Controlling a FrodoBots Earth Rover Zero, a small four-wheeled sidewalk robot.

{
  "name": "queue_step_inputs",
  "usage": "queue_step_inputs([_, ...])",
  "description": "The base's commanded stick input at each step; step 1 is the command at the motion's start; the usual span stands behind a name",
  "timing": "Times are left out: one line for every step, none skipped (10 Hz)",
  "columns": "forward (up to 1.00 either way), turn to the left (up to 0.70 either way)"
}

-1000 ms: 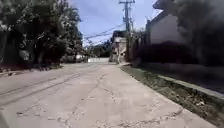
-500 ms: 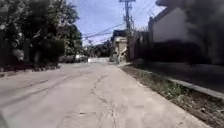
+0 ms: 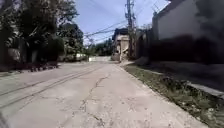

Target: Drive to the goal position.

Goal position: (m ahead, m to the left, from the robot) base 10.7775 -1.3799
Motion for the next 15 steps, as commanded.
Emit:
queue_step_inputs([1.0,0.11])
queue_step_inputs([1.0,0.05])
queue_step_inputs([1.0,0.02])
queue_step_inputs([1.0,0.06])
queue_step_inputs([1.0,0.09])
queue_step_inputs([1.0,0.12])
queue_step_inputs([1.0,0.15])
queue_step_inputs([1.0,0.17])
queue_step_inputs([1.0,0.14])
queue_step_inputs([1.0,0.09])
queue_step_inputs([1.0,0.06])
queue_step_inputs([1.0,0.08])
queue_step_inputs([1.0,0.18])
queue_step_inputs([1.0,0.11])
queue_step_inputs([1.0,0.07])
